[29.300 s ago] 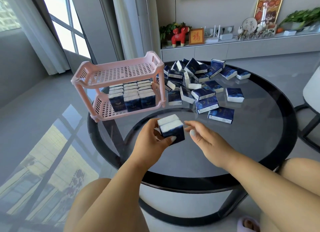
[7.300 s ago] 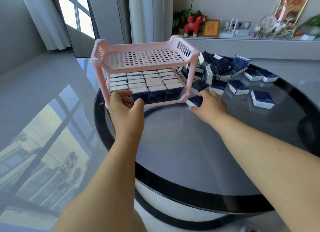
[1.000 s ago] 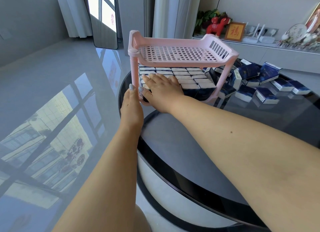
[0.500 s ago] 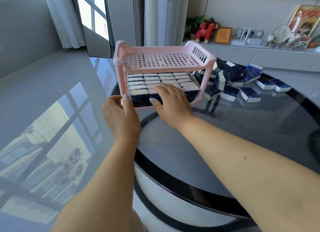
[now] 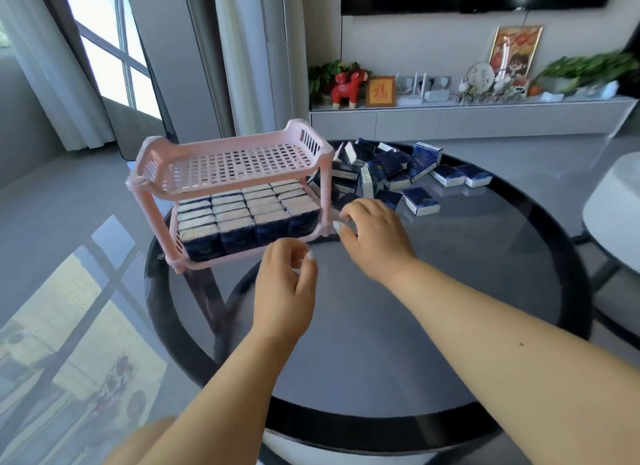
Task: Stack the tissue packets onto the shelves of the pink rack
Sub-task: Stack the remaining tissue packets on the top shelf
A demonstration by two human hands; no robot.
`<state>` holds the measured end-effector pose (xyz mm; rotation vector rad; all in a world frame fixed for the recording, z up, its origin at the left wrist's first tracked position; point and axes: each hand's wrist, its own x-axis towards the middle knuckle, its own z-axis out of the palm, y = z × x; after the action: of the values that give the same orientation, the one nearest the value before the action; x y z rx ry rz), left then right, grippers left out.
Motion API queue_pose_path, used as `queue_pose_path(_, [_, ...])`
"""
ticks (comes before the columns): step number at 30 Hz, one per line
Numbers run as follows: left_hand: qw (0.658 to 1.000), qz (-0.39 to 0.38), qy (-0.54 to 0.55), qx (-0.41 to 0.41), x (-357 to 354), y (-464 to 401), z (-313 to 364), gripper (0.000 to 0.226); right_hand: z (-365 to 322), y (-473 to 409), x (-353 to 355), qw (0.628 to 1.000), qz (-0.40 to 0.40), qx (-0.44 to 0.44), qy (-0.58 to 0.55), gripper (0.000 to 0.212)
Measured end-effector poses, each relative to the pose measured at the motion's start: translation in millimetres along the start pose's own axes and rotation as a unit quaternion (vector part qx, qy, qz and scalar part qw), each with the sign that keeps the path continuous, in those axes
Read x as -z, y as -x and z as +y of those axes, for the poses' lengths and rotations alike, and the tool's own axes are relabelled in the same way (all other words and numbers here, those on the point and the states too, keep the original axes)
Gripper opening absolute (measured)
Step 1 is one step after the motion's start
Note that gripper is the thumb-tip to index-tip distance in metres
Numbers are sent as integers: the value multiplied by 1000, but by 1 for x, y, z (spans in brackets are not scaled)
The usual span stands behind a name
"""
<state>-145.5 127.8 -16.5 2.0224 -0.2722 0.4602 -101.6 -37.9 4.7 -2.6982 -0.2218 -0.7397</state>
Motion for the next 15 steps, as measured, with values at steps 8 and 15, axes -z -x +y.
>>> queue_pose_path(8, [993,-111,-20,-20,-57,-16,30,14,73,1,27,997,6,-75,16,20])
queue_pose_path(15, [984,-158,-10,87,-96,-61,38,50,121,-2,31,992,12,-123,13,20])
